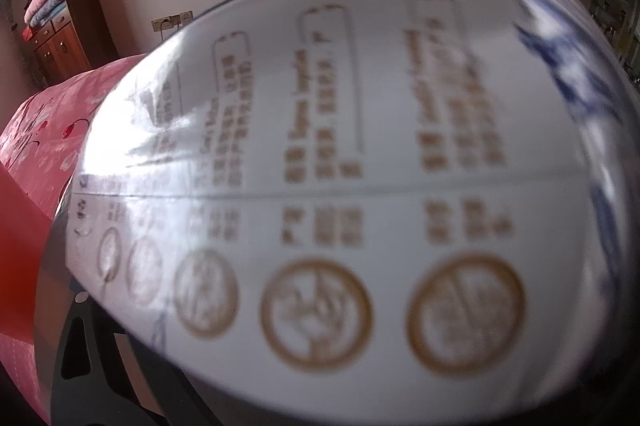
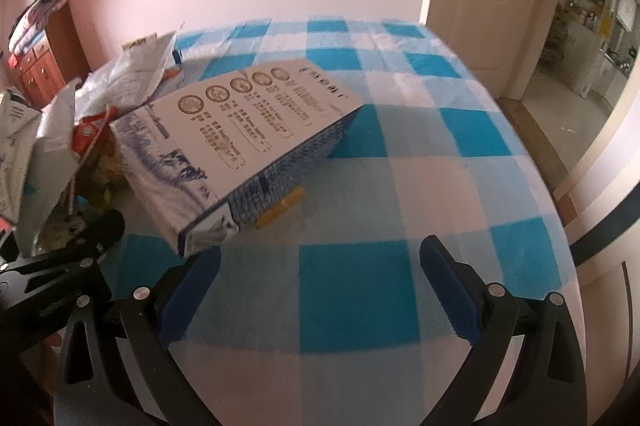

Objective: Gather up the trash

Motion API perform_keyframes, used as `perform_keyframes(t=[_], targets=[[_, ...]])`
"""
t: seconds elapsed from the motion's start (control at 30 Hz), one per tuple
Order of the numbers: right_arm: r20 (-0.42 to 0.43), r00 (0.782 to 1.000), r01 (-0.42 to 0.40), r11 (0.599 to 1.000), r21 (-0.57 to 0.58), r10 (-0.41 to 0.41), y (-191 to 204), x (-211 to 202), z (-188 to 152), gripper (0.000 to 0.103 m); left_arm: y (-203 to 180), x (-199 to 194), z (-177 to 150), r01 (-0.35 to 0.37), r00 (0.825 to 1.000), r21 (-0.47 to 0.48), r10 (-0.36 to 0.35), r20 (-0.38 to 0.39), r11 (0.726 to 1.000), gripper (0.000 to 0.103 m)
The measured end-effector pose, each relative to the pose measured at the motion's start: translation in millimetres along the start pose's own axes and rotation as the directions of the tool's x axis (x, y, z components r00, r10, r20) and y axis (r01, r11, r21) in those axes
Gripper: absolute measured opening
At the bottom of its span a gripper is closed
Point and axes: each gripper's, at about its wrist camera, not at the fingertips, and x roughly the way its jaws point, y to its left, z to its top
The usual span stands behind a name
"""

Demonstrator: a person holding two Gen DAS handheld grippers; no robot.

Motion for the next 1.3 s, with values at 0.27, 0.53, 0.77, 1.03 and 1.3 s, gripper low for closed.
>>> perform_keyframes(t=[0.27,0.53,0.77,1.03,1.3], targets=[[0.146,0.989,0.024,1.0,-0.016,-0.022,-3,-54,-10,0.099,0,-38,-25,0.056,0.998,0.009,-0.056,0.013,0.998,0.099],[0.243,0.97,0.01,1.0,0.0,-0.01,-4,-91,-6,0.099,1,-95,-47,0.056,0.99,0.068,-0.065,0.128,0.996,0.099],[0.297,0.955,0.007,1.0,0.012,-0.011,-2,-115,-8,0.099,0,-128,-41,0.056,0.979,0.103,-0.075,0.191,0.993,0.099],[0.36,0.933,0.006,1.0,0.019,-0.013,1,-140,-7,0.099,13,-147,-35,0.07,0.967,0.09,-0.09,0.238,0.993,0.099],[0.389,0.921,0.021,1.0,-0.001,-0.018,8,-153,-6,0.099,27,-168,-34,0.061,0.953,0.079,-0.081,0.293,0.995,0.099]])
